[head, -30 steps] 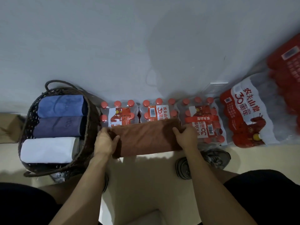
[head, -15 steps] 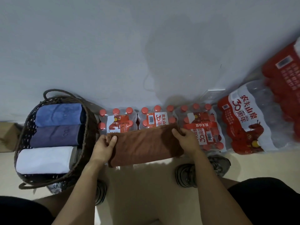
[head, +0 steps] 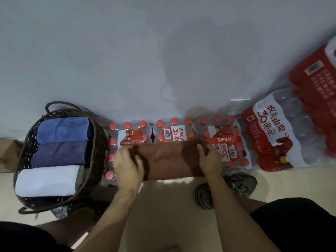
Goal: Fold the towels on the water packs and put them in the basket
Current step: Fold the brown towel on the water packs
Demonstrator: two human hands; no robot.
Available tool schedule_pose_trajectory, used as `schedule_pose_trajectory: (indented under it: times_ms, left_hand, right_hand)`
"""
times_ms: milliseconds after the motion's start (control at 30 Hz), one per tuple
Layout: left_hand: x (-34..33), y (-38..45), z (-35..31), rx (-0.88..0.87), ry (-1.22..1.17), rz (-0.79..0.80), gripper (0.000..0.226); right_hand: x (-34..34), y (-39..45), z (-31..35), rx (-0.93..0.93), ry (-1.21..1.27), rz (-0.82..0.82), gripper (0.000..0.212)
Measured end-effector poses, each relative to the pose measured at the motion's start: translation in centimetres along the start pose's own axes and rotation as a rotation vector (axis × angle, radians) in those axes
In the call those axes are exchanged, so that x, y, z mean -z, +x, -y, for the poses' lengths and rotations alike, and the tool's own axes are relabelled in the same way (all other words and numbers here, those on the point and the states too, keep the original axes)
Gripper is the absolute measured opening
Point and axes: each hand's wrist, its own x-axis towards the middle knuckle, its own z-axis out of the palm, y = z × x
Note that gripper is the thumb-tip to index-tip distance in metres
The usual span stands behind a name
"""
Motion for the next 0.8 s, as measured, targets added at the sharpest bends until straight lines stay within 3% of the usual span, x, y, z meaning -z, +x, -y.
schedule_pose_trajectory:
  times_ms: [100,233,400,567,700,800]
  left_hand:
    - [-2.5,-2.5,-1.4,-0.143,0.091,0.289,0.048]
    - [-3.9,-3.9,0.5,-0.232,0.252,0.404,0.057]
    - [-3.8,-3.7,0.8,-0.231,0.211,0.387,0.056]
    - [-2.9,-3.7,0.9,-0.106,-0.073,0.350,0.050]
    - [-1.7,-2.4,-0.3,0.061,-0.323,0.323,0.048]
    - [-0.1,-1.5,-0.7,0.165,-0.402,0.232,0.030]
  right_hand:
    - [1.2,0.5,0.0,0.013,0.013,-0.020,0.030]
    - [3.1,1.3,-0.6,-0.015,-0.002,-0.020,0.028]
    - [2.9,0.8,-0.8,-0.073,-0.022,-0.051,0.035]
    - [4.1,1.3,3.0,-0.028,-0.125,0.000,0.033]
    - [3.2,-0.2,9.2,0.093,-0.067,0.150,0.019]
    - [0.2,-2.8,12.6,0.094,-0.044,0.254,0.017]
